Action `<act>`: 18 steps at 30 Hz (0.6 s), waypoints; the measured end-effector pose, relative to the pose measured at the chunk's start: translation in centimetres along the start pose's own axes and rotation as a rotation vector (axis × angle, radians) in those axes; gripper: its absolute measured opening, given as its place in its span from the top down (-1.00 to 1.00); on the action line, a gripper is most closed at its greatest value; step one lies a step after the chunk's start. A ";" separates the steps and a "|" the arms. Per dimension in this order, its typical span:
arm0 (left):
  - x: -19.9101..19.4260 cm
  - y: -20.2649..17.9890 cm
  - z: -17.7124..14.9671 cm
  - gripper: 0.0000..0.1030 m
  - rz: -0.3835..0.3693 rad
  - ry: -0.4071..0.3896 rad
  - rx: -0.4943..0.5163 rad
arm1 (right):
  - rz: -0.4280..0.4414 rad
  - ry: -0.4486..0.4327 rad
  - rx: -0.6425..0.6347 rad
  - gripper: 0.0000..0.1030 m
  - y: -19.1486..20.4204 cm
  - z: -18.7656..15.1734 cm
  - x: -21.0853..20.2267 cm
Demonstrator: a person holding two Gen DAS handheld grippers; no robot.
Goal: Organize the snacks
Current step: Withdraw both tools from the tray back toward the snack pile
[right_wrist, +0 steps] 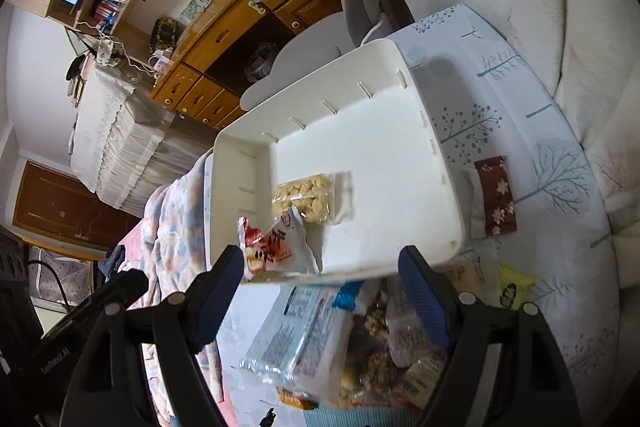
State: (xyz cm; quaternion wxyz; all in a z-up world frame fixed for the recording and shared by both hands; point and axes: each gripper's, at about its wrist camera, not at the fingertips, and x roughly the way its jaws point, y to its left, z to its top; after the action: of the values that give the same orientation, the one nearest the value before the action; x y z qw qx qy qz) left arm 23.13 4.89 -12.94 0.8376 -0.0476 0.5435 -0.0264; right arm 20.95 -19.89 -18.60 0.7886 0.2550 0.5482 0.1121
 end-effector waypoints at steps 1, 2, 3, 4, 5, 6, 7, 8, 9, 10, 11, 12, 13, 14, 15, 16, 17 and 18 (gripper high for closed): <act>-0.6 0.0 -0.7 -0.46 0.005 -0.004 -0.009 | 0.001 -0.001 -0.006 -0.56 0.0 -0.4 -0.4; -1.0 0.0 -1.1 -0.46 0.008 -0.007 -0.015 | 0.004 0.000 -0.011 -0.56 0.0 -0.7 -0.7; -1.6 0.0 -1.9 -0.46 0.013 -0.010 -0.023 | 0.009 0.000 -0.016 -0.56 -0.1 -1.1 -1.1; -2.0 0.0 -2.5 -0.46 0.019 -0.014 -0.031 | 0.012 0.000 -0.024 -0.56 -0.1 -1.6 -1.4; -2.6 0.0 -3.3 -0.46 0.024 -0.019 -0.040 | 0.014 -0.001 -0.032 -0.56 -0.2 -2.0 -1.7; -3.1 0.1 -4.0 -0.46 0.028 -0.022 -0.050 | 0.017 -0.002 -0.045 -0.56 -0.2 -2.6 -2.1; -3.5 0.2 -4.6 -0.47 0.031 -0.024 -0.058 | 0.019 0.000 -0.055 -0.56 -0.2 -3.0 -2.3; -3.9 0.2 -5.3 -0.47 0.035 -0.026 -0.068 | 0.022 0.001 -0.067 -0.56 -0.2 -3.4 -2.5; -4.2 0.3 -6.1 -0.47 0.039 -0.027 -0.078 | 0.026 0.000 -0.082 -0.56 -0.2 -3.9 -2.8; -4.6 0.3 -7.0 -0.48 0.043 -0.028 -0.087 | 0.032 -0.002 -0.096 -0.56 -0.3 -4.4 -3.0; -4.9 0.3 -7.8 -0.48 0.047 -0.029 -0.095 | 0.038 -0.006 -0.111 -0.56 -0.3 -4.8 -3.1; -5.1 0.4 -8.4 -0.48 0.051 -0.029 -0.101 | 0.045 -0.011 -0.127 -0.56 -0.4 -5.3 -3.3; -5.4 0.5 -9.2 -0.48 0.054 -0.028 -0.109 | 0.051 -0.015 -0.141 -0.56 -0.5 -5.9 -3.4; -5.6 0.6 -9.9 -0.48 0.054 -0.028 -0.114 | 0.056 -0.018 -0.151 -0.56 -0.5 -6.3 -3.5; -5.6 0.8 -10.6 -0.48 0.053 -0.028 -0.120 | 0.062 -0.022 -0.162 -0.56 -0.6 -6.8 -3.6; -5.7 0.9 -11.3 -0.48 0.055 -0.028 -0.125 | 0.067 -0.029 -0.177 -0.56 -0.7 -7.3 -3.8; -5.7 1.1 -12.1 -0.48 0.057 -0.026 -0.130 | 0.068 -0.035 -0.190 -0.56 -0.7 -7.8 -3.9; -5.7 1.3 -12.7 -0.49 0.058 -0.024 -0.133 | 0.070 -0.039 -0.202 -0.56 -0.7 -8.2 -3.9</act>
State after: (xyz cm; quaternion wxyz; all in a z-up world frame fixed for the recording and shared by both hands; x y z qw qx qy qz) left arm 9.23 6.07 -13.08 0.8396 -0.0876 0.5350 0.0347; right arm 11.86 -19.98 -17.98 0.8163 0.1954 0.5096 0.1891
